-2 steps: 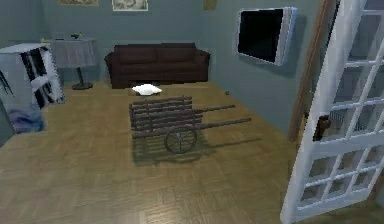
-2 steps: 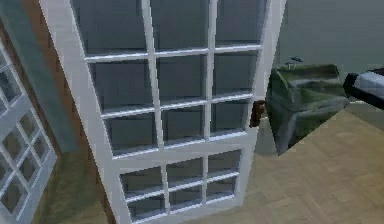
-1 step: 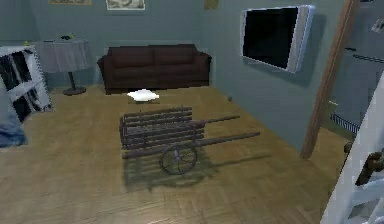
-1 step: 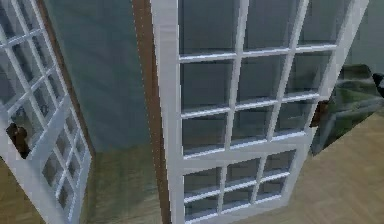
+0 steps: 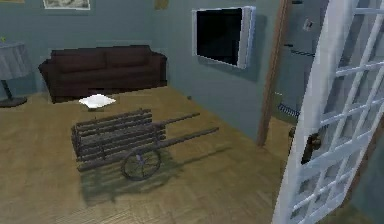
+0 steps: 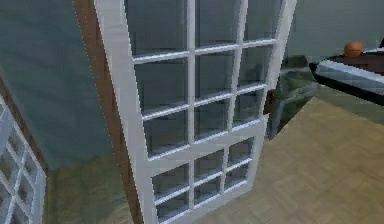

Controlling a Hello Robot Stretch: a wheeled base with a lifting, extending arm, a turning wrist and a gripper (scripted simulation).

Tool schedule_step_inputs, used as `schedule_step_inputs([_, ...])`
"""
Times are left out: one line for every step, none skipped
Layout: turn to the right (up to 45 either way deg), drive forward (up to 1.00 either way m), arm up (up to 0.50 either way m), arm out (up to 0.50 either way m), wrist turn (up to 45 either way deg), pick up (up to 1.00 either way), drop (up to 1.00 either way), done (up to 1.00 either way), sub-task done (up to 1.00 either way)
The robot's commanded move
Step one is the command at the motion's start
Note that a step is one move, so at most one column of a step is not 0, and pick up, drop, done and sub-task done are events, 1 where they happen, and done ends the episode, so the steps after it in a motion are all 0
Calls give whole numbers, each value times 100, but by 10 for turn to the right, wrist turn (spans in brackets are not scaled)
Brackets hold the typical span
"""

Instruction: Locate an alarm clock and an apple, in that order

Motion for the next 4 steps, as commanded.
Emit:
schedule_step_inputs([0,85,0,0,0,0,0,0,0])
schedule_step_inputs([180,0,0,0,0,0,0,0,0])
schedule_step_inputs([0,45,0,0,0,0,0,0,0])
schedule_step_inputs([420,0,0,0,0,0,0,0,0])
